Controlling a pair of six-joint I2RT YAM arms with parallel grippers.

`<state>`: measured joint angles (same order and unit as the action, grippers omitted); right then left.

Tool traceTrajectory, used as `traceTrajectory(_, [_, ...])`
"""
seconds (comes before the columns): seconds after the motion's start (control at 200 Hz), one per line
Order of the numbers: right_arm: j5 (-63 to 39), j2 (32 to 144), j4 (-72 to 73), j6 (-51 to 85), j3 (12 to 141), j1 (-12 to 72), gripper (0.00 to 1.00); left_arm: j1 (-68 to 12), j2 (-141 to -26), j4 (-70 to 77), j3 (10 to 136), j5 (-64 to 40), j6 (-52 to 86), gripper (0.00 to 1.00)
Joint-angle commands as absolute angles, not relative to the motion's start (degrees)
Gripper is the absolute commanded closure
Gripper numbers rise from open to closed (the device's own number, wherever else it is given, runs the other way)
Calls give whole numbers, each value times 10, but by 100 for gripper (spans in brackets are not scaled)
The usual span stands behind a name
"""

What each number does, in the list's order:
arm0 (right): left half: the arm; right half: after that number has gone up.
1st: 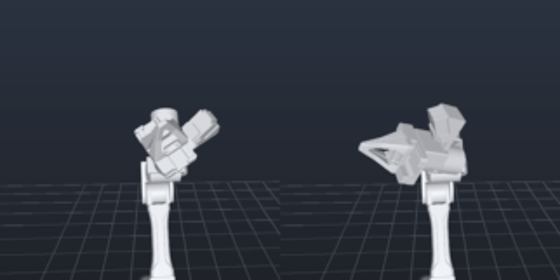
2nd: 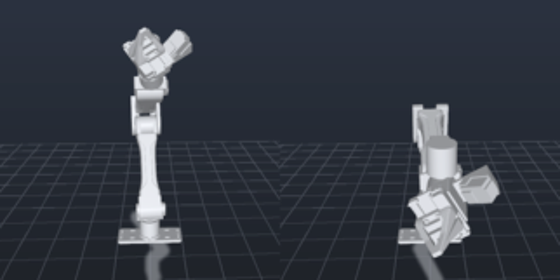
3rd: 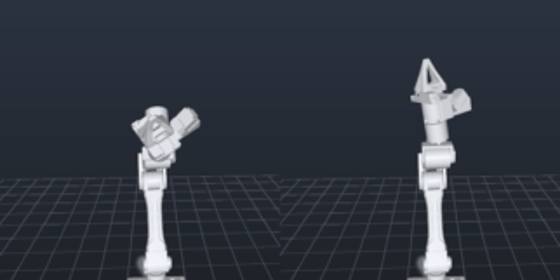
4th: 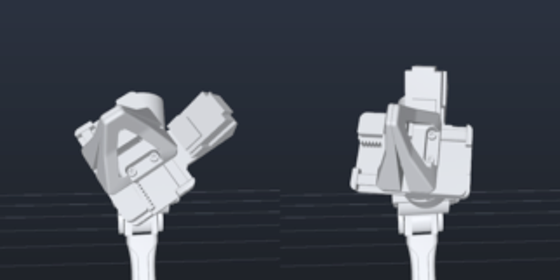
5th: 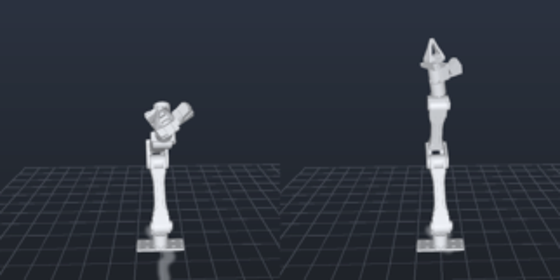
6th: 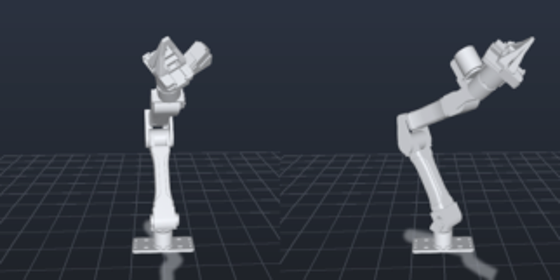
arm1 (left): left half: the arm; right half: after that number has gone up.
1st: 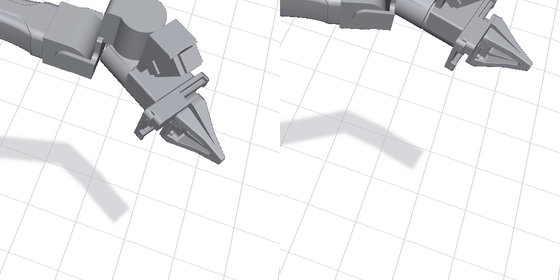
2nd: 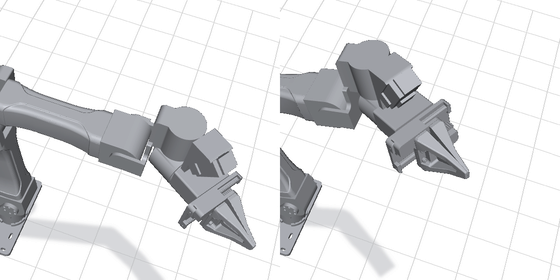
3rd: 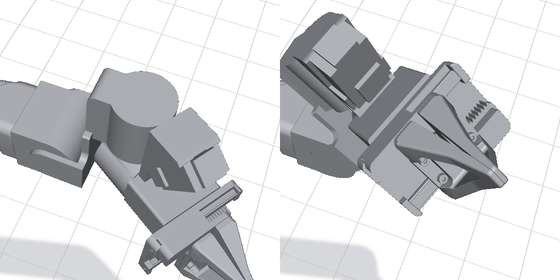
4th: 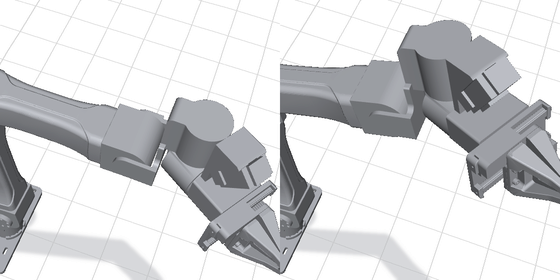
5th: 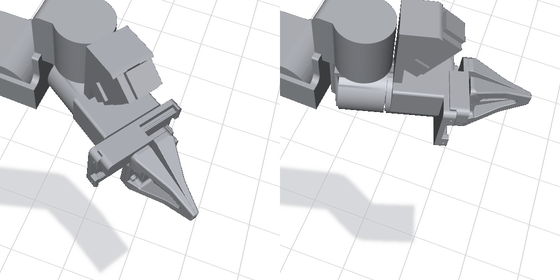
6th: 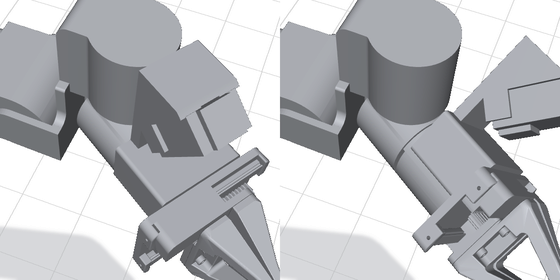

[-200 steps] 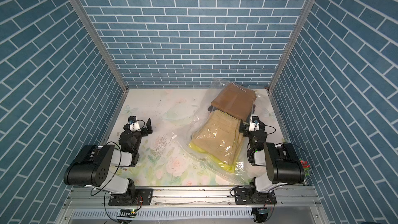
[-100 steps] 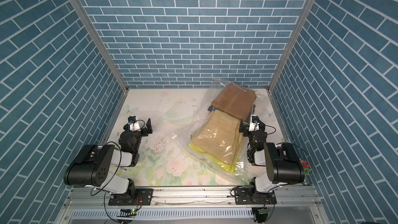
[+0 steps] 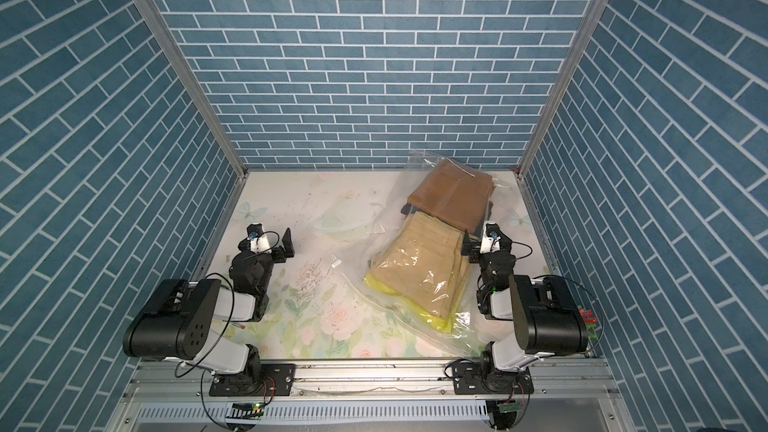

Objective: Take the trousers out of the vacuum bag
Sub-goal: Adjust the vacuum bag at the center of the board.

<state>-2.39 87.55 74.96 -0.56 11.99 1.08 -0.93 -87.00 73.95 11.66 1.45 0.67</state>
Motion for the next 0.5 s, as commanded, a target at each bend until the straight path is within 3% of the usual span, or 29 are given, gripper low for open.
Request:
traceTrajectory(0.0, [-31, 881, 745, -20, 125, 14, 1, -8, -871, 741, 122, 18, 8, 0])
traceTrajectory(0.265, [18, 777, 684, -8, 113, 14, 1, -38, -830, 732, 109, 67, -10, 0])
traceTrajectory(0.495, [49, 612, 437, 89, 165, 15, 1, -109, -725, 505, 171, 143, 8, 0])
